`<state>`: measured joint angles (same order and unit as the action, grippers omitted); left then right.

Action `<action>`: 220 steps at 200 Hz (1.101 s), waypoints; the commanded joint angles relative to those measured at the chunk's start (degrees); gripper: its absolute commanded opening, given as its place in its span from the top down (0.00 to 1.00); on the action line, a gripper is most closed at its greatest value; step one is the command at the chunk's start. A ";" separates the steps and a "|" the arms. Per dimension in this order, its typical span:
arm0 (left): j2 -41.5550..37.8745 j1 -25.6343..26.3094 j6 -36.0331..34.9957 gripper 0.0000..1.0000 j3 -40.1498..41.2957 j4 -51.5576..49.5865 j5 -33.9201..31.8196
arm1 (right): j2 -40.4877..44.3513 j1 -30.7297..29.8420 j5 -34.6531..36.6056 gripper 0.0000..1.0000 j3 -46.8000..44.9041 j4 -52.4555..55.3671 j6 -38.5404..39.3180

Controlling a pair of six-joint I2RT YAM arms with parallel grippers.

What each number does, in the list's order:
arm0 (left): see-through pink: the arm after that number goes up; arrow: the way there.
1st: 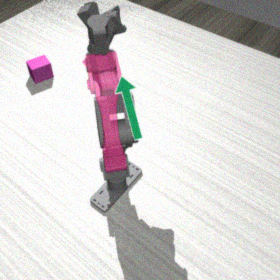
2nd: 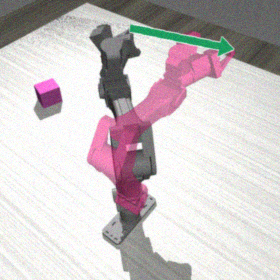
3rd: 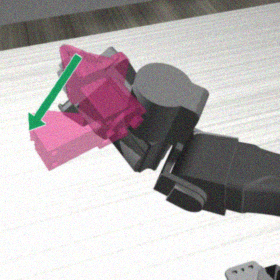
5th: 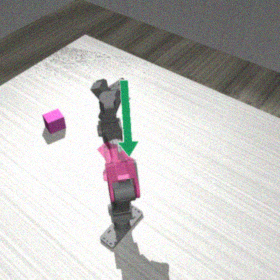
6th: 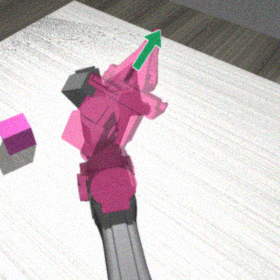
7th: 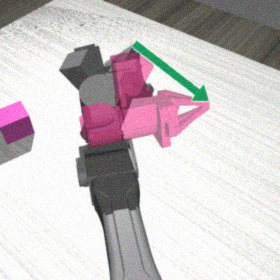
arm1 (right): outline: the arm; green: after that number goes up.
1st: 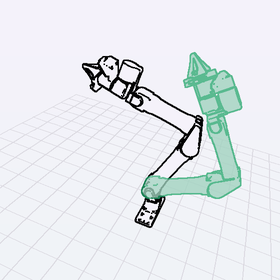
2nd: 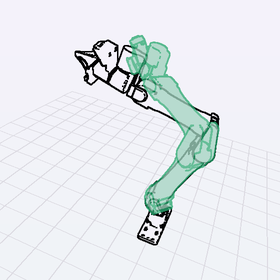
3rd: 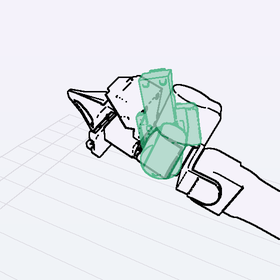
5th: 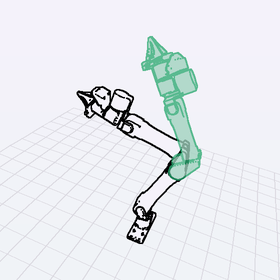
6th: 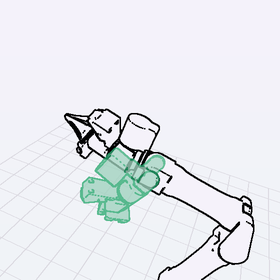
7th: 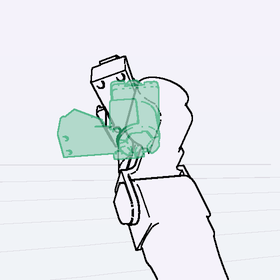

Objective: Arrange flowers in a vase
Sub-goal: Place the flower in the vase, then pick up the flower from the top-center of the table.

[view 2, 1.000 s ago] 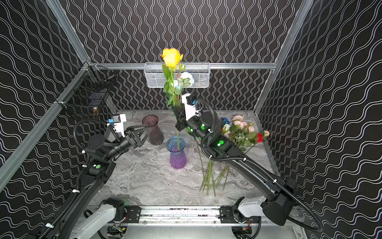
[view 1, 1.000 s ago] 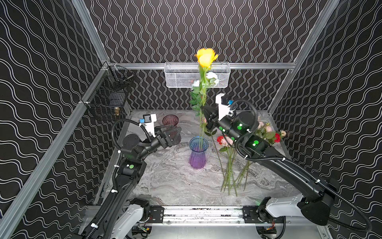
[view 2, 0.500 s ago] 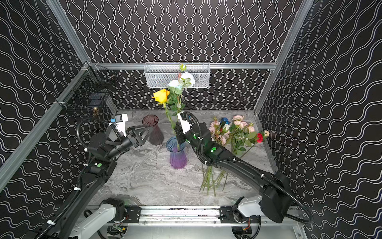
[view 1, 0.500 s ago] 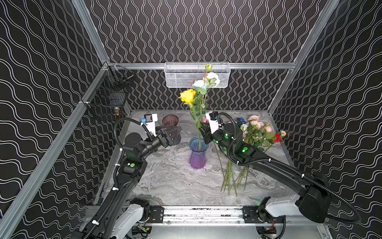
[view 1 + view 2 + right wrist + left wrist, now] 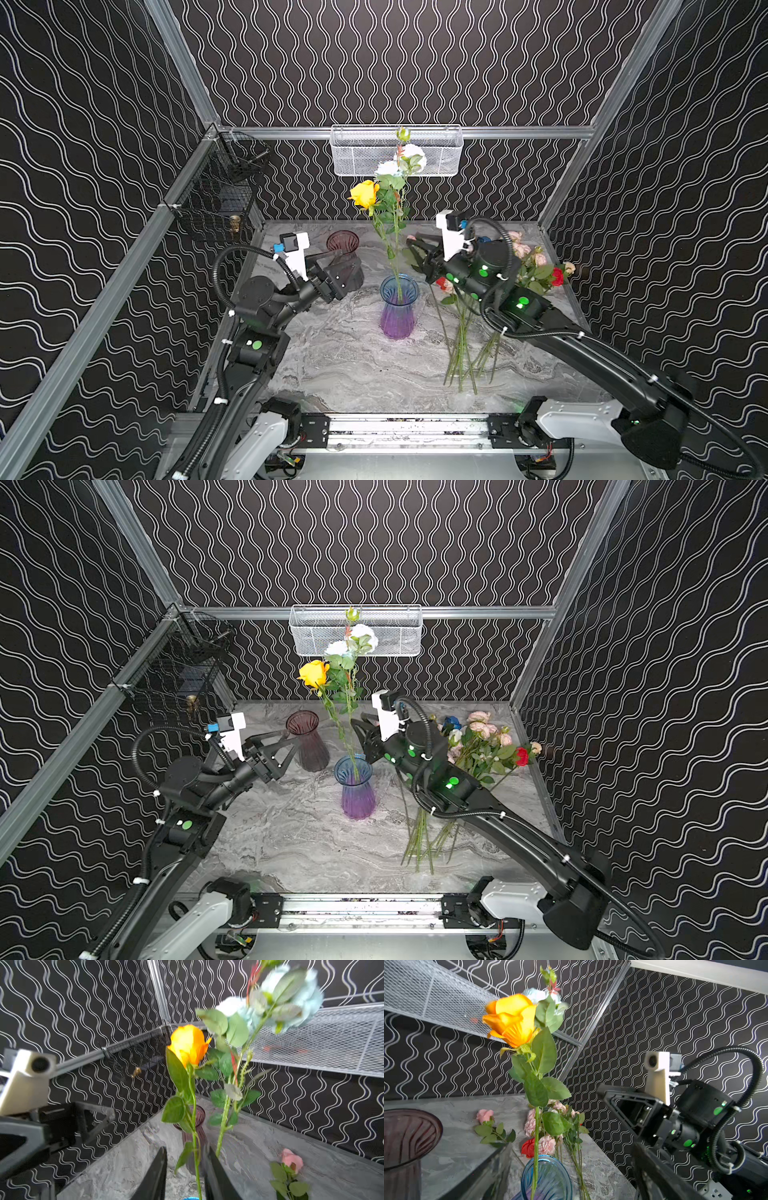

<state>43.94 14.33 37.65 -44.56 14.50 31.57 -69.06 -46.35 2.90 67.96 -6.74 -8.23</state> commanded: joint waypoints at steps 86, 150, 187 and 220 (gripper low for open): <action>-8.12 0.09 0.31 0.07 2.00 -37.32 -18.27 | -8.50 24.95 -8.62 0.73 -14.02 20.34 -12.65; -16.64 0.04 3.15 0.04 8.84 -46.36 -24.82 | -32.19 21.65 -5.94 0.67 5.37 25.31 -6.71; -14.16 0.08 3.91 0.02 7.40 -48.77 -27.17 | -45.61 21.65 -2.13 0.59 18.70 30.10 -6.96; -13.67 0.09 7.28 0.01 9.73 -46.84 -24.49 | -53.30 21.65 -1.23 0.59 27.66 36.74 -4.21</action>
<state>30.09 14.37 41.89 -36.38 -33.45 5.78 -119.22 -24.69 -0.21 91.37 23.70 -14.76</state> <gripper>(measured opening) 0.984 0.421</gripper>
